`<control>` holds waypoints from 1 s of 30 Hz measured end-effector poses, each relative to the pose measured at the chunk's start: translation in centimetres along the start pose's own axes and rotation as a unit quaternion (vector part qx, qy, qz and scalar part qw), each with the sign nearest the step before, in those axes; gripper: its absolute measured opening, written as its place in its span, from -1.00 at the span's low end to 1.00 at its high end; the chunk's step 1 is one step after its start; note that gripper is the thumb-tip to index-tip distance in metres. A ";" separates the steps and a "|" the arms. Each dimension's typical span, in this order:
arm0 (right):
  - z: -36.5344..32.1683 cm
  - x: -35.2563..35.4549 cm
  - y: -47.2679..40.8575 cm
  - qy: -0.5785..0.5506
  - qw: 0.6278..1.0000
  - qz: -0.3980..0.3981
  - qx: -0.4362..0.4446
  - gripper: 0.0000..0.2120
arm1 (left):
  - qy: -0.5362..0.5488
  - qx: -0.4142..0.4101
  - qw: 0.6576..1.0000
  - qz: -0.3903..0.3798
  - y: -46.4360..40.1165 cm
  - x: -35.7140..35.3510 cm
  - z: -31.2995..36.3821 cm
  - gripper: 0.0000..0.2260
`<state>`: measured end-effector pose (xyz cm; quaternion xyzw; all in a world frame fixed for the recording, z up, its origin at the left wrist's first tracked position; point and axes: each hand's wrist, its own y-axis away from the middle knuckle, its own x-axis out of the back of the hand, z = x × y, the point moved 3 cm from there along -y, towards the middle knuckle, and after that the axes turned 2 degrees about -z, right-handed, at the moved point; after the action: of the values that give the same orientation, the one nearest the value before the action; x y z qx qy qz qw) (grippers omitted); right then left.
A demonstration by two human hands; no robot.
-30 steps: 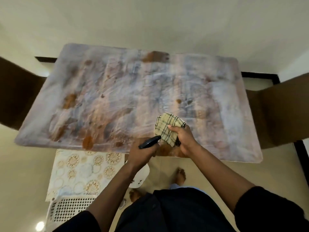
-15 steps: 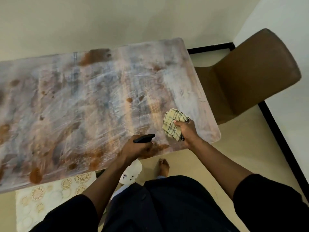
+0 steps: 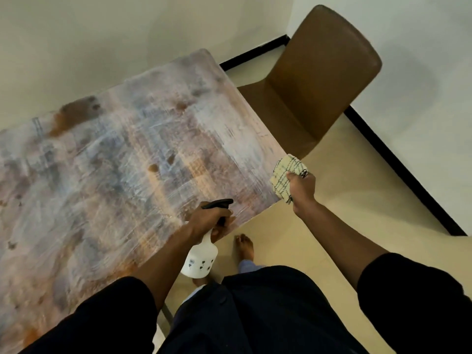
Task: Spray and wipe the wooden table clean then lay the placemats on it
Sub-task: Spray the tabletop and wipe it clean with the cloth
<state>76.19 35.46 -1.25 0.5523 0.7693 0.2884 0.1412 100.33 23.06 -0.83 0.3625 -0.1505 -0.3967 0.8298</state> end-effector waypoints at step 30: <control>2.8 3.1 0.5 0.037 0.998 0.048 0.011 -0.70 | -0.041 -0.004 0.995 0.090 0.1 0.7 0.4 -0.92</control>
<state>77.01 39.28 -2.89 0.5794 0.7494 0.3067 0.0930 100.67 22.38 -0.49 0.3279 -0.2153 -0.3359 0.8563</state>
